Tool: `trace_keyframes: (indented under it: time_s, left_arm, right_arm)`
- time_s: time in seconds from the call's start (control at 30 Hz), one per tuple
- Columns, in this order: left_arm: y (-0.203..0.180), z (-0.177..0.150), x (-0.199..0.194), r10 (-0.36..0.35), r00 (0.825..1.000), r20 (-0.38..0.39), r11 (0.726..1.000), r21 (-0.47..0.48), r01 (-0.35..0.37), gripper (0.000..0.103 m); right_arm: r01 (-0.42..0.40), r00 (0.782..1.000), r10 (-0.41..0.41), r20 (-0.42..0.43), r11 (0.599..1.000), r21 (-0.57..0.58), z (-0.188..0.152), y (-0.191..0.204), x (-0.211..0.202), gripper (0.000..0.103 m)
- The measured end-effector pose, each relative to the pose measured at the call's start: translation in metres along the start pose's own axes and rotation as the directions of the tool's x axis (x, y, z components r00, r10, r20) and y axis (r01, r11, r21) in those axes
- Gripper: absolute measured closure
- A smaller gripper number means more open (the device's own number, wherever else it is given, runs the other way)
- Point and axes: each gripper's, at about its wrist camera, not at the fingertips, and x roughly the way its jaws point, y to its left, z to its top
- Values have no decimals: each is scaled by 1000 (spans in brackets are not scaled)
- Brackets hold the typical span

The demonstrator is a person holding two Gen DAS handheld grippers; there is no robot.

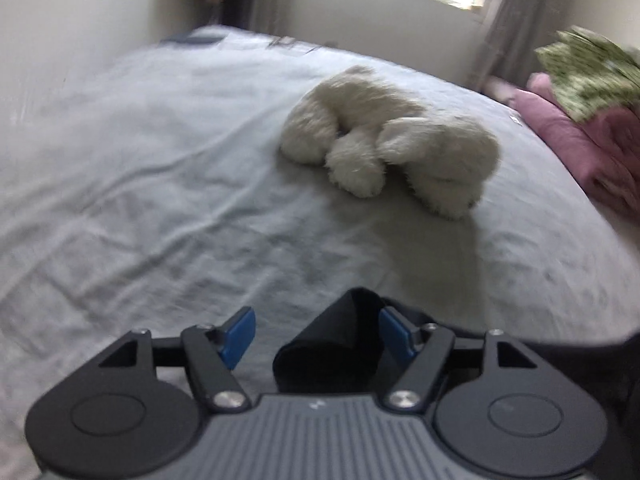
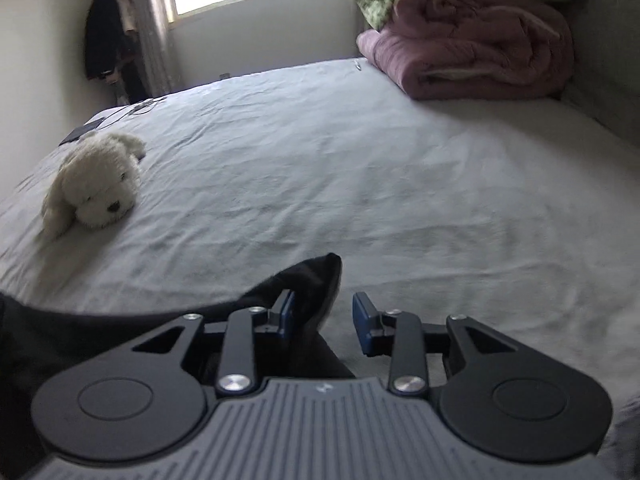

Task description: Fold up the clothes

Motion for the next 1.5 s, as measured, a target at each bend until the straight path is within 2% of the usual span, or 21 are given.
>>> trace_keyframes:
  time_s: [0.07, 0.13, 0.23, 0.37, 0.47, 0.53, 0.57, 0.6, 0.63, 0.73, 0.83, 0.9, 0.97, 1.03, 1.1, 1.17, 1.23, 1.3, 1.4, 1.47, 1.5]
  left_arm:
    - [-7, -6, -12, -37, 999, 7, 991, 127, 36, 32]
    - [-15, -13, -22, -83, 997, 8, 960, 270, 78, 30]
    - [-33, -32, -33, -182, 983, -24, 859, 483, 171, 21]
    - [-61, -64, -32, -229, 973, -42, 719, 666, 198, 16]
    - [-74, -77, -20, -221, 975, -35, 659, 732, 176, 15]
    - [-81, -83, -11, -203, 979, -19, 628, 765, 145, 12]
    - [-84, -84, -8, -190, 982, -1, 624, 771, 122, 12]
    - [-85, -79, -6, -172, 985, 19, 640, 763, 97, 12]
    - [-86, -73, -3, -153, 987, 38, 657, 750, 73, 13]
    - [-89, -54, 5, -99, 991, 93, 709, 705, 4, 16]
    - [-90, -27, 17, -56, 989, 140, 784, 619, -44, 20]
    - [-88, -4, 27, -22, 987, 157, 862, 504, -61, 20]
    - [-80, 20, 42, 20, 988, 152, 944, 324, -69, 20]
    - [-66, 38, 58, 48, 994, 99, 986, 157, -64, 25]
    - [-55, 41, 60, 51, 993, 104, 994, 92, -60, 30]
    - [-45, 43, 60, 51, 992, 115, 998, 35, -56, 30]
    - [-40, 33, 51, -49, 994, 101, 996, 85, 40, 29]
    - [-41, 18, 41, -95, 991, 98, 975, 208, 73, 27]
    - [-46, -8, 25, -125, 987, 98, 911, 405, 76, 26]
    - [-49, -22, 12, -178, 979, 95, 846, 524, 104, 23]
    - [-50, -27, 7, -199, 975, 93, 804, 585, 108, 22]
  right_arm:
    - [-29, 999, 28, -18, 998, -54, -5, -1, -10, 67]
    - [-59, 998, 55, -38, 992, -108, -11, -2, -19, 67]
    - [-89, 994, 83, -65, 991, -101, -18, -10, -24, 62]
    - [-190, 981, 185, -56, 977, -100, -29, -19, -27, 61]
    - [-217, 975, 204, -84, 954, -206, -37, -12, -27, 57]
    - [-194, 980, 174, -98, 946, -261, -42, -9, -23, 58]
    - [-177, 983, 158, -92, 947, -268, -43, -10, -22, 64]
    - [-160, 987, 144, -78, 950, -268, -41, -11, -22, 88]
    - [-142, 990, 129, -64, 953, -267, -40, -12, -22, 98]
    - [-88, 996, 86, -21, 960, -264, -37, -17, -22, 98]
    - [-13, 999, 23, 38, 971, -240, -27, -18, -24, 99]
    - [37, 997, -22, 74, 976, -214, -18, -20, -25, 100]
    - [84, 992, -69, 103, 984, -155, -8, -26, -21, 100]
    - [128, 985, -116, 127, 987, -98, 1, -30, -16, 100]
    - [181, 976, -171, 138, 981, -66, 6, -29, -11, 100]
    - [230, 966, -219, 138, 971, -67, 8, -26, -7, 100]
    - [256, 964, -248, 102, 963, -86, 6, -27, -1, 100]
    - [278, 960, -273, 57, 956, -99, 2, -33, 6, 100]
    - [284, 958, -279, 57, 954, -98, -1, -38, 2, 100]
    - [274, 961, -267, 77, 955, -109, -1, -38, -4, 100]
    - [272, 961, -264, 79, 954, -124, -1, -37, -5, 100]
